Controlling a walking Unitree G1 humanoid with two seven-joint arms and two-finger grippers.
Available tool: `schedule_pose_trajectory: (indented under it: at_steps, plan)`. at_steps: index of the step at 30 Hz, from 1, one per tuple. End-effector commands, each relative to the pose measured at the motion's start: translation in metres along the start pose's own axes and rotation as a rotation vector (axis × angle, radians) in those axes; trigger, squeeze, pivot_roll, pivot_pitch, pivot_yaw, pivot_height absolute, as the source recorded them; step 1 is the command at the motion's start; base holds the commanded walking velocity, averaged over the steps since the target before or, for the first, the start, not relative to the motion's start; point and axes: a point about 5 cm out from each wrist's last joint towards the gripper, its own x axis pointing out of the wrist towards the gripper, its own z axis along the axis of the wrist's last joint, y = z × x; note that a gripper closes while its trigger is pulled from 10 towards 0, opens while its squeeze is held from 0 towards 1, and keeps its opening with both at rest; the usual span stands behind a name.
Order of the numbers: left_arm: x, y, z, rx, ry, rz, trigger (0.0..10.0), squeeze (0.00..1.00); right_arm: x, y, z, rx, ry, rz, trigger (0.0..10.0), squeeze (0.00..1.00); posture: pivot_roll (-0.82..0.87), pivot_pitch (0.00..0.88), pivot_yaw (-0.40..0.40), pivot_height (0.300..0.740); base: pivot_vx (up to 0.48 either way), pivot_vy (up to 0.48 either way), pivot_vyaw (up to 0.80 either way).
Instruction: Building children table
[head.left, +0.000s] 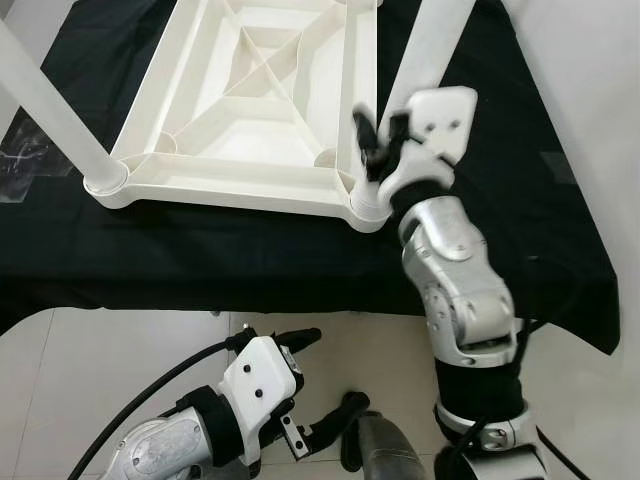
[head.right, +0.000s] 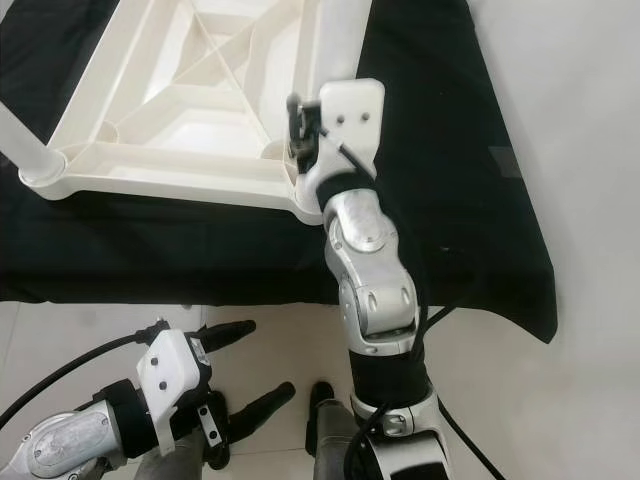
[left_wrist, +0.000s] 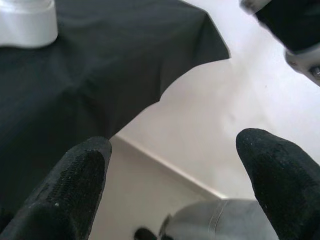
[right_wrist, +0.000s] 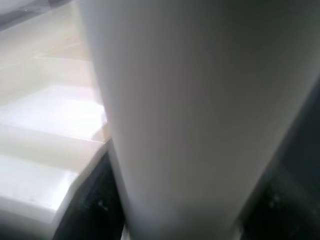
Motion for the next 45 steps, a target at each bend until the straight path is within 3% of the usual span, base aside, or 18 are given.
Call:
schedule_pose_trajectory:
  at_steps: [1,3,4,14,17,19,22,29,37,38,39,45]
  plan:
    - [-0.001,-0.004,-0.005,-0.021,0.016,-0.012,10.0,0.0,0.0,-0.005,-0.032,0.02,0.167,-0.006,10.0,1.0,0.04,0.417,-0.033,0.74,0.0,0.0,0.0]
    - [-0.001,-0.004,-0.005,-0.021,0.016,-0.012,10.0,0.0,0.0,-0.005,-0.03,0.021,0.161,0.008,10.0,1.0,0.04,0.417,-0.033,0.74,0.0,0.0,0.0]
    - [-0.001,-0.004,-0.005,-0.022,0.017,-0.013,10.0,0.0,0.002,-0.002,-0.022,0.039,0.118,0.065,10.0,0.0,0.04,0.417,-0.032,0.74,0.0,0.0,0.0]
    - [0.0,-0.006,-0.005,-0.025,0.015,-0.013,10.0,0.0,0.008,-0.007,-0.007,0.018,0.037,0.14,10.0,0.0,0.05,0.415,-0.036,0.74,0.0,0.0,0.0]
    - [0.001,-0.006,-0.005,-0.025,0.014,-0.011,10.0,0.0,0.013,-0.008,0.003,0.004,-0.013,0.213,10.0,0.0,0.05,0.415,-0.038,0.74,0.0,0.0,0.0]
    - [0.0,-0.006,-0.006,-0.025,0.014,-0.008,10.0,0.0,0.018,-0.009,0.019,-0.014,-0.085,0.363,10.0,0.0,0.05,0.414,-0.04,0.74,0.0,0.0,0.0]
    - [0.0,-0.006,-0.006,-0.024,0.015,-0.007,10.0,0.0,0.021,-0.013,0.03,-0.049,-0.13,0.444,10.0,0.0,0.05,0.415,-0.041,0.74,0.0,0.0,0.0]
    - [0.001,-0.007,-0.005,-0.024,0.011,-0.006,10.0,0.0,0.03,-0.021,0.046,-0.135,-0.171,0.527,10.0,0.0,0.06,0.415,-0.047,0.74,0.0,0.0,0.0]
    - [0.001,-0.007,-0.004,-0.022,0.011,-0.001,10.0,0.0,0.038,-0.019,0.055,-0.157,-0.192,0.662,10.0,0.0,0.06,0.408,-0.053,0.74,0.0,0.0,0.0]
    - [0.001,-0.007,-0.004,-0.022,0.01,0.001,10.0,0.0,0.039,-0.019,0.056,-0.151,-0.196,0.7,3.8,0.0,0.06,0.406,-0.054,0.74,0.0,0.0,0.0]
    - [0.001,-0.007,-0.004,-0.02,0.009,0.001,10.0,0.0,0.04,-0.019,0.058,-0.144,-0.196,0.738,0.0,0.0,0.06,0.404,-0.057,0.74,0.0,0.0,0.0]
    - [0.003,-0.006,-0.003,-0.018,0.006,0.002,10.0,0.0,0.044,-0.021,0.06,-0.13,-0.188,0.815,0.0,0.0,0.06,0.397,-0.061,0.74,0.0,0.0,0.0]
